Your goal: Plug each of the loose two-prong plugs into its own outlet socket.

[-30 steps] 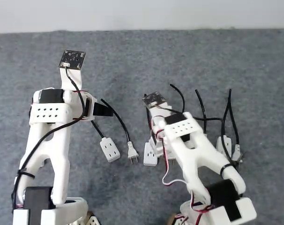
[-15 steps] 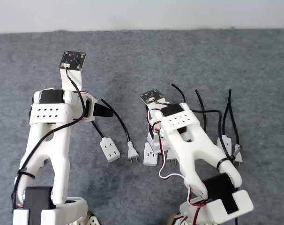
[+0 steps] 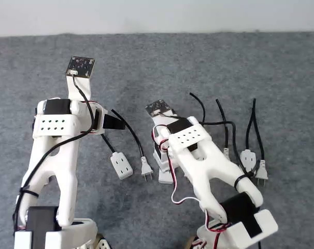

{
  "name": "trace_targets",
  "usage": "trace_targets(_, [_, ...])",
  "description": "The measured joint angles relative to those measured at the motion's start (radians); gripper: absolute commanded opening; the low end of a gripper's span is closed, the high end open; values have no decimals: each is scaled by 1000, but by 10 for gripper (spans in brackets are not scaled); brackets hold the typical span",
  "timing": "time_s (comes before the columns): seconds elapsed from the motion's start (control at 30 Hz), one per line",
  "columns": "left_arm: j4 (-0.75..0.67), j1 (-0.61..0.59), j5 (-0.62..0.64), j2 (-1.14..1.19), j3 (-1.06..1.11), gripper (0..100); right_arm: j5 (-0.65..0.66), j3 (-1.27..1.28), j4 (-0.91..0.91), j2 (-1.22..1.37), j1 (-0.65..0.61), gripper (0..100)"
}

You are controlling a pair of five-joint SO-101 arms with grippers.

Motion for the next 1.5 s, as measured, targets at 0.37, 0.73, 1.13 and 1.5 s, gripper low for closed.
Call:
trace_targets(0.37, [0, 0, 0, 0, 0, 414, -149, 0, 3, 0, 5, 325])
trace_targets(0.73, [-41, 60, 0, 80, 12, 414, -278, 0, 117, 0, 6, 325])
trace_targets(1.13, [-46, 55, 0, 83, 12, 414, -284, 77, 35, -2, 37, 325])
trace_targets(1.5, [-46, 55, 0, 83, 12, 414, -284, 110, -49, -2, 34, 325])
